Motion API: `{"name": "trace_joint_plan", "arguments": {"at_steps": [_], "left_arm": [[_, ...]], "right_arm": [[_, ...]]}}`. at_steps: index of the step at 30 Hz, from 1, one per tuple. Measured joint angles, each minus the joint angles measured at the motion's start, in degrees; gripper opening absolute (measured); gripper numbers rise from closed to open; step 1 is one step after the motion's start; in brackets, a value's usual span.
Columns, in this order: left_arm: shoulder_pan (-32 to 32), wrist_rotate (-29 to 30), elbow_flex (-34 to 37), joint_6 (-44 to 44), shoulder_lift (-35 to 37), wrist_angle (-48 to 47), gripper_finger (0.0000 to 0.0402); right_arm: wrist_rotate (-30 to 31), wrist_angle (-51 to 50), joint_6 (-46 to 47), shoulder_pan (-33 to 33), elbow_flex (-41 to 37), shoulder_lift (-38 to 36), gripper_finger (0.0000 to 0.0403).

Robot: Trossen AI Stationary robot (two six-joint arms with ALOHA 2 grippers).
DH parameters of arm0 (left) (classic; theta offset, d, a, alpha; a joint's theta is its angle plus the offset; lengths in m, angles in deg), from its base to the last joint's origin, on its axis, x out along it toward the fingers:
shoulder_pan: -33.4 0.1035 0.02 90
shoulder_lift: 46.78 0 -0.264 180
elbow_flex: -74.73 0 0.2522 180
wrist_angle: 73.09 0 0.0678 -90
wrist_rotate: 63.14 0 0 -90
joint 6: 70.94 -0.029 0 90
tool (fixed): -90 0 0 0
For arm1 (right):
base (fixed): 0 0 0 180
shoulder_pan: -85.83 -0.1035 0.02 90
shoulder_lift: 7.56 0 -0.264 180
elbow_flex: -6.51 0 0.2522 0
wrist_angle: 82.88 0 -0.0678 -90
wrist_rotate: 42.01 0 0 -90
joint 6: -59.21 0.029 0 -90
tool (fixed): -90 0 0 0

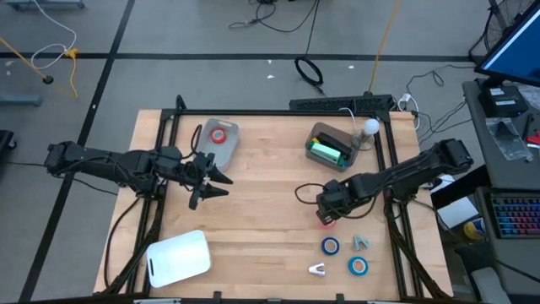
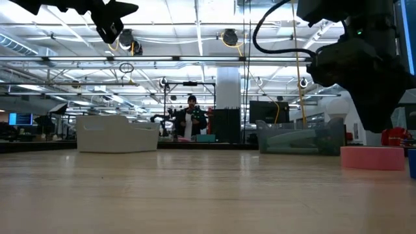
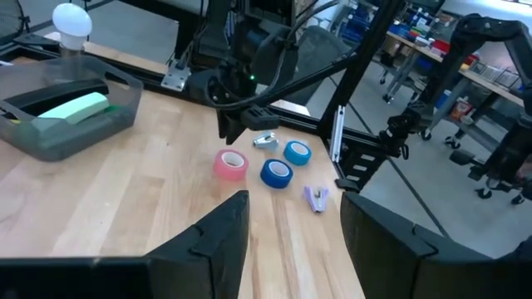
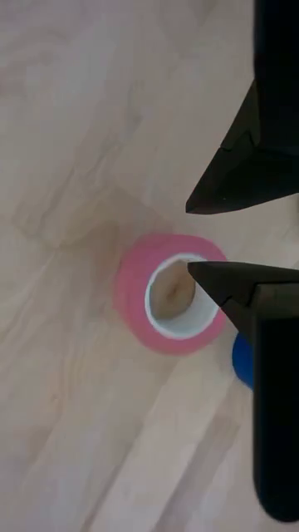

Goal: Pick and place Stapler, Stapler remover, tape
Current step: Put the pink tape into the gray bin

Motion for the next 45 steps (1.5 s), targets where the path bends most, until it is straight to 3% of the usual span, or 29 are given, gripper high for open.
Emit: {"name": "trace_joint_plan", "arguments": {"at_steps": [17, 32, 45], "left_arm": [[0.0, -0.2, 0.0, 0.0, 0.0, -0.5, 0.0191], [0.0, -0.2, 0.0, -0.1, 0.0, -0.5, 0.0191], [0.0, -0.2, 0.0, -0.5, 0.0, -1.4, 0.0191]], "right_arm": [[0.5, 0.0, 0.3, 0.4, 0.0, 0.0, 0.0104], [0.5, 0.9, -1.1, 0.1, 0.0, 0.0, 0.0203], [3.4, 2.1, -0.1, -1.6, -0.7, -0.1, 0.0206]]}}
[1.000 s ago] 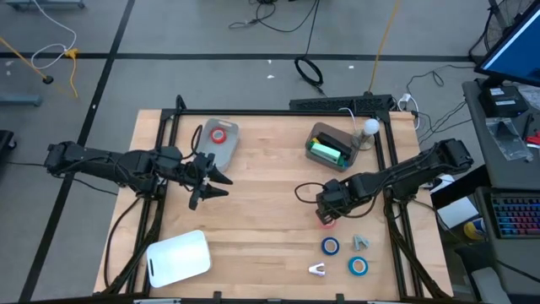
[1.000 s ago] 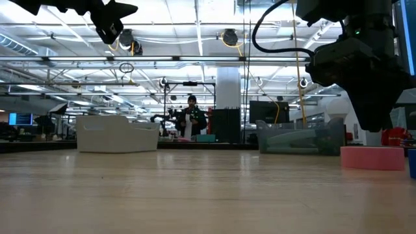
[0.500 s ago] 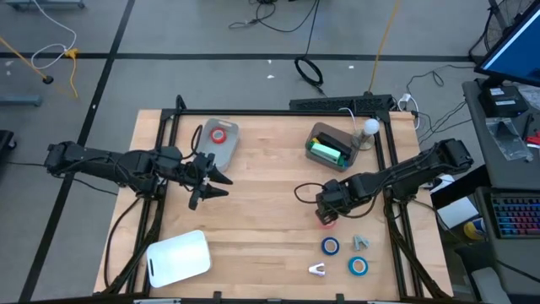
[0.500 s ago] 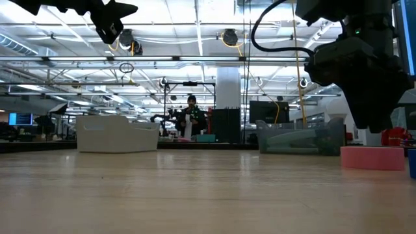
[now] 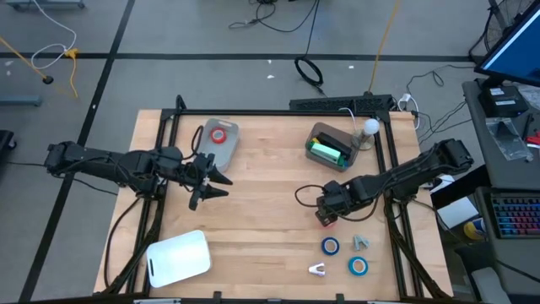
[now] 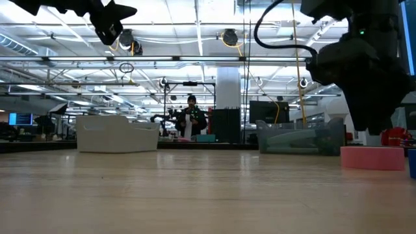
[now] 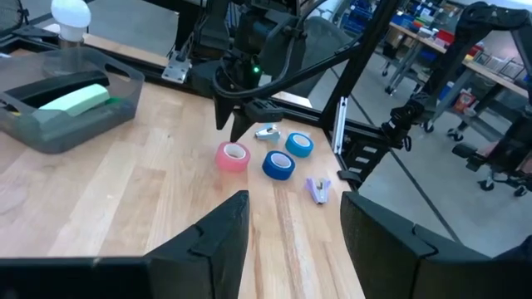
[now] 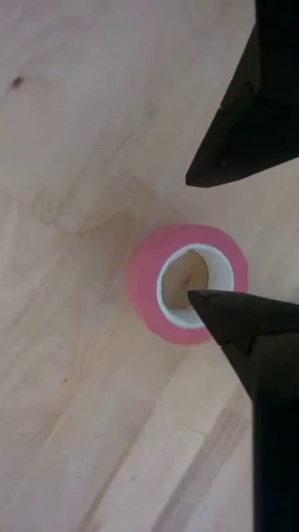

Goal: Pick and place Stapler, Stapler remover, tape
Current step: Put the pink tape into the gray bin

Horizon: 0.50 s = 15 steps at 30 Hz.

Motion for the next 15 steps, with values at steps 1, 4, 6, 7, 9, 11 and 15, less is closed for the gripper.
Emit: {"name": "trace_joint_plan", "arguments": {"at_steps": [1, 4, 6, 7, 9, 11, 15], "left_arm": [[0.0, 0.0, 0.0, 0.1, 0.0, -0.3, 0.0191], [0.0, 0.0, 0.0, 0.1, 0.0, -0.9, 0.0191], [0.0, 0.0, 0.0, 0.4, 0.0, -1.1, 0.0191], [0.0, 0.0, 0.0, 0.4, 0.0, -1.3, 0.0191], [0.0, 0.0, 0.0, 0.4, 0.0, -1.3, 0.0191], [0.0, 0.0, 0.0, 0.3, 0.0, -1.3, 0.0191], [0.0, 0.0, 0.0, 0.3, 0.0, -1.2, 0.0191]], "right_arm": [[0.0, 0.4, 0.2, 0.0, -0.6, 0.0, 0.0205], [-0.9, 2.9, 1.2, 0.0, -3.2, 0.0, 0.0204], [-2.2, 4.9, 2.4, 0.0, -5.0, 0.0, 0.0204], [-2.8, 6.2, 3.0, 0.0, -6.1, 0.0, 0.0204], [-3.1, 9.0, 3.9, 0.0, -8.1, 0.0, 0.0204], [-3.1, 12.1, 5.0, 0.0, -9.9, 0.0, 0.0204], [-3.1, 15.5, 7.9, 0.0, -12.6, -0.3, 0.0198]]}}
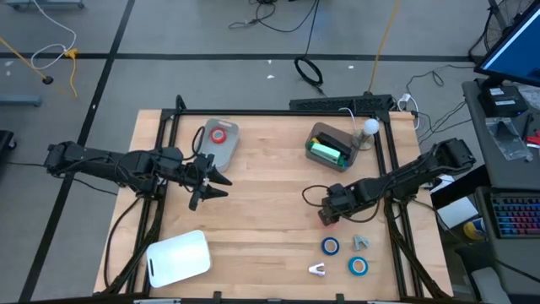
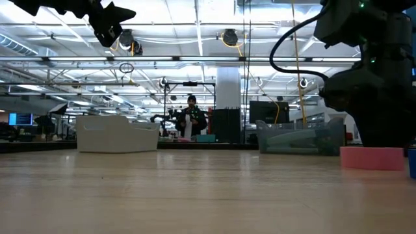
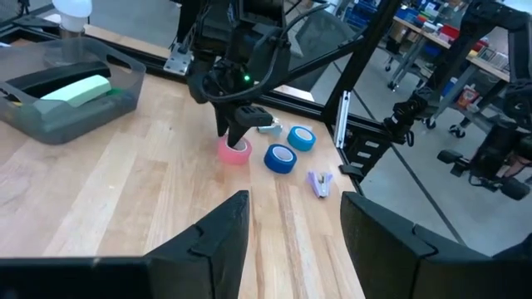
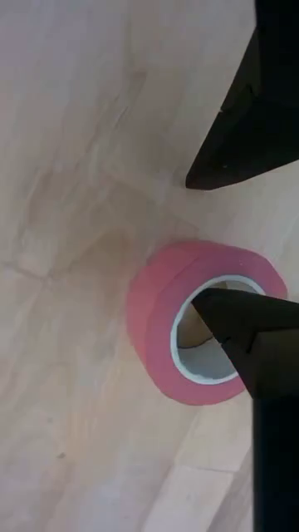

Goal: Pick and place Stapler, Stapler remover, tape
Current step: Put the pink tape into the gray bin

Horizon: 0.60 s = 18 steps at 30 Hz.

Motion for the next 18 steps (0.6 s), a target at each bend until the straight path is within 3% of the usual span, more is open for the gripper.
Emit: {"name": "trace_joint_plan", "arguments": {"at_steps": [5, 11, 15, 18], "left_arm": [[0.0, 0.0, 0.0, 0.1, 0.0, 0.0, 0.0191], [0.0, 0.0, 0.0, 0.2, 0.0, 0.0, 0.0191], [0.0, 0.0, 0.0, 1.4, 0.0, 0.1, 0.0191], [0.0, 0.0, 0.0, 5.0, 0.0, 0.1, 0.0191]], "right_arm": [[0.1, 0.0, 1.4, 0.0, -0.4, 0.1, 0.0163], [0.1, -0.6, 1.6, 0.0, -0.5, 0.1, 0.0093], [0.2, -0.6, 1.4, 0.0, -0.8, -2.1, 0.0044], [2.3, 2.4, 1.5, 0.0, -0.8, -5.6, 0.0035]]}}
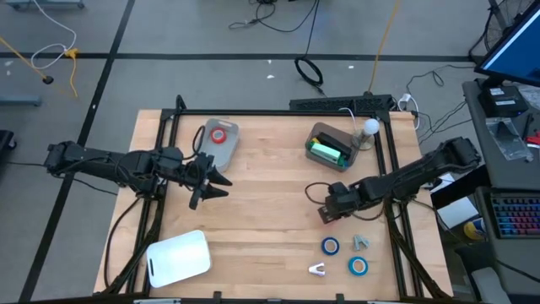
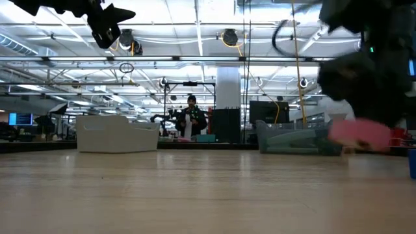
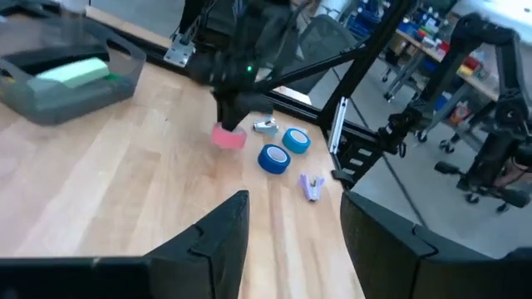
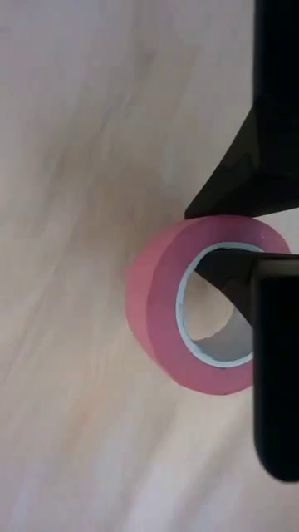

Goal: Pick and place Stapler, Stapler remover, tape
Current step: Put the pink tape into the gray bin

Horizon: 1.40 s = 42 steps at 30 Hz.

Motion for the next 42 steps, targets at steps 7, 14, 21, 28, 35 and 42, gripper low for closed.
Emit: {"name": "trace_joint_plan", "arguments": {"at_steps": [7, 14, 21, 28, 35, 42], "left_arm": [[0.0, 0.5, 0.0, 4.1, -0.3, 1.1, 0.0191], [0.0, 5.3, 0.0, 7.3, -3.9, 6.7, 0.0191], [0.0, 5.6, 0.0, 6.5, -11.1, 19.9, 0.0191], [0.4, 8.1, 0.0, 5.1, -18.6, 33.0, 0.0191], [1.3, 9.2, -1.1, 4.8, -24.8, 41.4, 0.0191], [1.4, 6.4, -8.8, 4.9, -32.2, 41.0, 0.0191]], "right_arm": [[15.4, 20.4, -3.0, 0.7, 0.1, -7.2, 0.0035], [23.3, 50.8, -19.2, 4.5, 0.2, -5.7, 0.0035], [23.3, 65.6, -27.0, 8.4, 0.2, -1.1, 0.0035], [22.3, 72.1, -30.0, 9.6, 0.2, 2.8, 0.0035], [20.0, 72.2, -31.4, 10.7, 0.2, 2.8, 0.0035], [16.7, 72.4, -31.9, 13.3, 0.2, 2.8, 0.0035]]}}
